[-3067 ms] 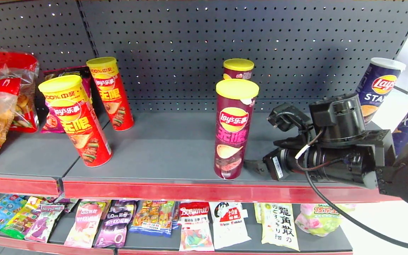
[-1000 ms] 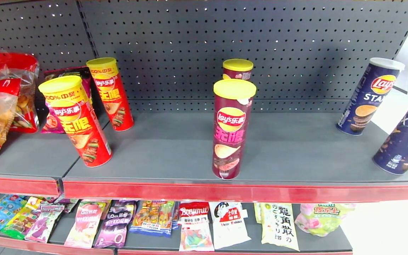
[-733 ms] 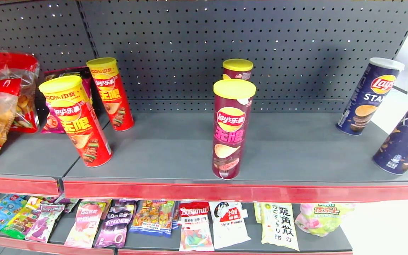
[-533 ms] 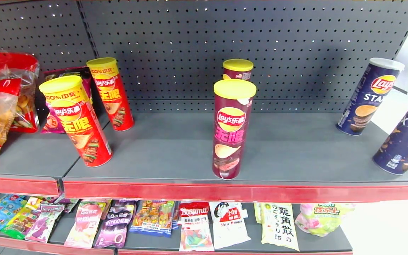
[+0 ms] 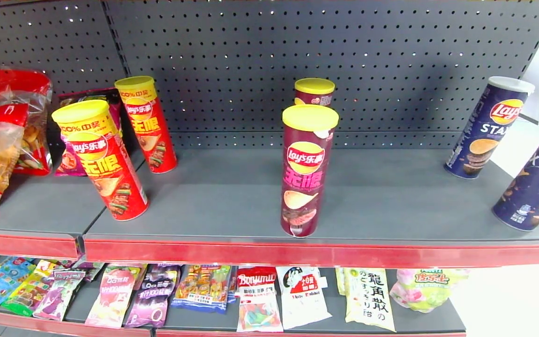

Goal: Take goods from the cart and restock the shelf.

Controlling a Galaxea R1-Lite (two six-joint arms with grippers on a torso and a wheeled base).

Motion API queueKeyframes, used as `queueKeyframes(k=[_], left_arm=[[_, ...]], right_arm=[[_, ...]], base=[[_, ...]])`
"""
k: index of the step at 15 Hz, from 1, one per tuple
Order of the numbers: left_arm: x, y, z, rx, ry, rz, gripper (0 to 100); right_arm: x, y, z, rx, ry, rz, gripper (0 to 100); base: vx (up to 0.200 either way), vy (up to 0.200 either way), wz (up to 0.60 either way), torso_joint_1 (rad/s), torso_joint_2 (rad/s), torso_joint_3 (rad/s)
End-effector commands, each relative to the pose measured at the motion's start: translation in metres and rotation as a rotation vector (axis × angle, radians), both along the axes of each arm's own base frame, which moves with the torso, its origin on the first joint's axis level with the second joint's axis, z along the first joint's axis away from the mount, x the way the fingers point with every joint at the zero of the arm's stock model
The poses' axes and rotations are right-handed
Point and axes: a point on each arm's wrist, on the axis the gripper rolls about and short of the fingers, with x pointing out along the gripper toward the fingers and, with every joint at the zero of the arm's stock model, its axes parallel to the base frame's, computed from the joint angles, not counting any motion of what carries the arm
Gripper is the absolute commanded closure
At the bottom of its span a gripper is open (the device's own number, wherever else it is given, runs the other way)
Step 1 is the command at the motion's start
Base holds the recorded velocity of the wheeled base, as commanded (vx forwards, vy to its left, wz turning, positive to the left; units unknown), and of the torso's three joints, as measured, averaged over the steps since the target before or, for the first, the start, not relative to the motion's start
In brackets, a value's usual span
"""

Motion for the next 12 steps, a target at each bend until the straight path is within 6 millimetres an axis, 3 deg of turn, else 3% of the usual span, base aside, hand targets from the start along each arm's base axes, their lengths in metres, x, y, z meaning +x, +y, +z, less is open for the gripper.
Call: queueKeyframes(k=[1,4,12], left_arm=[[0.0000,0.0000,0.0000,-0.001,-0.001,0.001,0],[0.0000,0.0000,0.0000,-0.001,-0.001,0.001,0],[0.0001,0.0000,-0.0001,-0.003,0.003,0.002,0]], right_arm=[[0.0009,0.0003,-0.0028,-0.029,0.003,0.013,0],[0.0063,-0.0009,-0.0113,-0.004,-0.024,-0.041,0],[0.0065,-0.0002,-0.0116,-0.007,-0.019,-0.009,0]], base=[[0.000,0.000,0.00,0.000,0.00,0.000],[0.000,0.000,0.00,0.000,0.00,0.000],[0.000,0.000,0.00,0.000,0.00,0.000]])
